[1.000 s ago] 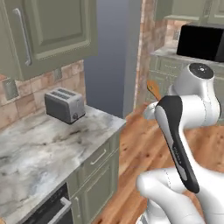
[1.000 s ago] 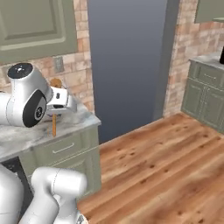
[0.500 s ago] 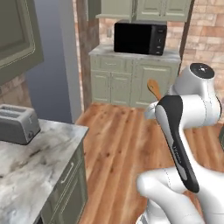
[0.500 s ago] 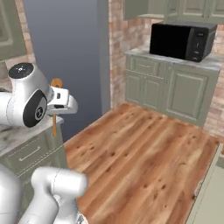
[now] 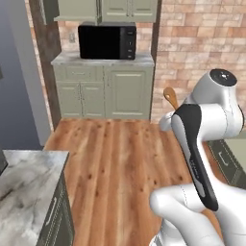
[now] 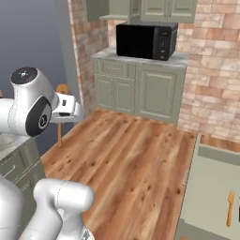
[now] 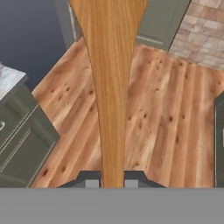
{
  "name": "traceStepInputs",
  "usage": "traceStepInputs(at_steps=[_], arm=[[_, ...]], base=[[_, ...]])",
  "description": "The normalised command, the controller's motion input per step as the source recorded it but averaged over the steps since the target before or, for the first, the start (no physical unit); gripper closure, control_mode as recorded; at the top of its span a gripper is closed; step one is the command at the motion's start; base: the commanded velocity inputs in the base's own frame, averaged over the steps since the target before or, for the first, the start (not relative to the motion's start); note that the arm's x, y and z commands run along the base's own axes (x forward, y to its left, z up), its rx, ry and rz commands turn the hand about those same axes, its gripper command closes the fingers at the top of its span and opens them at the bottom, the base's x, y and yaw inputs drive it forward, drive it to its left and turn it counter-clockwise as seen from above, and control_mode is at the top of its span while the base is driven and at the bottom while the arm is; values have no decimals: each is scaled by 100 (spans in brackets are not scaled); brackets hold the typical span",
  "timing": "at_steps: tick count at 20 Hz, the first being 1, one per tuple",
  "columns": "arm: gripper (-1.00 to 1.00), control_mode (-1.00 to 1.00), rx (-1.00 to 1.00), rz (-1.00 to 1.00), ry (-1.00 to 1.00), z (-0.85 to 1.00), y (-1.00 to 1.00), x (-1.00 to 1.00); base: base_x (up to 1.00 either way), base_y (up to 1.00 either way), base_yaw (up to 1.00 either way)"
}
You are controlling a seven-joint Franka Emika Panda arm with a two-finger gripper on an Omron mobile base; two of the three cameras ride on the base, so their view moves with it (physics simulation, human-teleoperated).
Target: Organize the utensils by type. Pick up the wooden spoons from the counter and place them in the open cabinet. Then pick up the metallic utensils from the counter and place them in the open drawer.
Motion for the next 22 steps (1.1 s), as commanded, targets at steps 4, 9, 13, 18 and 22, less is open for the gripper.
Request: traceStepInputs(at_steps=[4, 9, 13, 18, 22], arm=[[100, 100, 0, 0, 0, 0, 0, 0], [100, 100, 0, 0, 0, 0, 0, 0], [100, 100, 0, 0, 0, 0, 0, 0], [100, 100, 0, 0, 0, 0, 0, 0], [100, 100, 0, 0, 0, 0, 0, 0]], base=[[0, -9, -10], [0, -7, -4], [52, 0, -6], [99, 0, -6], [100, 0, -6]])
